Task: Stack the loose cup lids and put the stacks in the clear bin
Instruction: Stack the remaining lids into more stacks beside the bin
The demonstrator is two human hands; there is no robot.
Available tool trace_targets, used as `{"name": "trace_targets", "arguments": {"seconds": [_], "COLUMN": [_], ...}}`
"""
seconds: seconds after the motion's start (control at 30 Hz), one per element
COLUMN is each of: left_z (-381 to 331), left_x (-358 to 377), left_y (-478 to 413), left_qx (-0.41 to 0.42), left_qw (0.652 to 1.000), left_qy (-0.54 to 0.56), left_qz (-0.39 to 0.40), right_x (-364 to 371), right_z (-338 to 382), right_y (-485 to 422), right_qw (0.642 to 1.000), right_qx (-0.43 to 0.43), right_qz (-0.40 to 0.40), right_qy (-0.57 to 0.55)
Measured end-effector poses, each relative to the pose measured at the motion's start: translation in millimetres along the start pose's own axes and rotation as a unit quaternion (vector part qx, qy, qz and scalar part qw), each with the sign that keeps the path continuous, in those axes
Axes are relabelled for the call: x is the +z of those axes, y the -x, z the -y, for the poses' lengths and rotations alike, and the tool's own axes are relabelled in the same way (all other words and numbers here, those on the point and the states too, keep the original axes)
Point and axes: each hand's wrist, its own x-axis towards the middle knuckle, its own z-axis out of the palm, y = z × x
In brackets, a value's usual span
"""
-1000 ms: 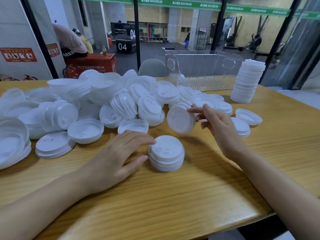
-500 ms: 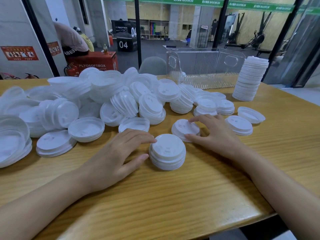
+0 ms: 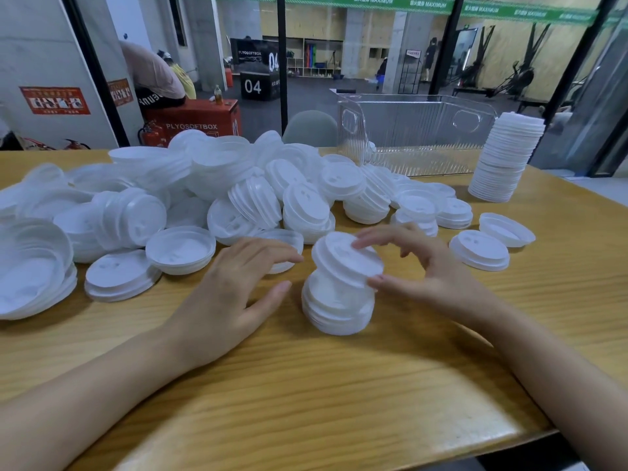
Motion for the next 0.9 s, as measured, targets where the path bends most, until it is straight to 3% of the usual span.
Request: {"name": "trace_targets", "arguments": {"seconds": [0.17, 0.6, 0.77, 0.9], "left_z": [0.7, 0.5, 10.3, 20.9], "left_x": [-0.1, -0.8, -8.9, -12.8], "left_y": [-0.5, -1.8, -4.6, -3.9], "left_qx": [-0.017, -0.022, -0.053, -0.070], "left_qw": [1.000, 1.000, 0.995, 0.990], "left_qy": [-0.001, -0.001, -0.072, -0.122], "left_qz": [-0.011, -0.022, -0.043, -0.017], "right_x": [3.8, 7.5, 6.9, 6.3], "right_z": [-3.0, -7.0, -3.3, -2.1], "right_y": [1.5, -1.3, -0.4, 0.4], "right_qw": [0.998, 0.996, 0.996, 0.996], "right_qx": [-0.007, -0.030, -0.029, -0.011], "right_qz": [0.062, 0.066, 0.067, 0.077], "right_qy": [0.001, 0.046, 0.046, 0.046]}}
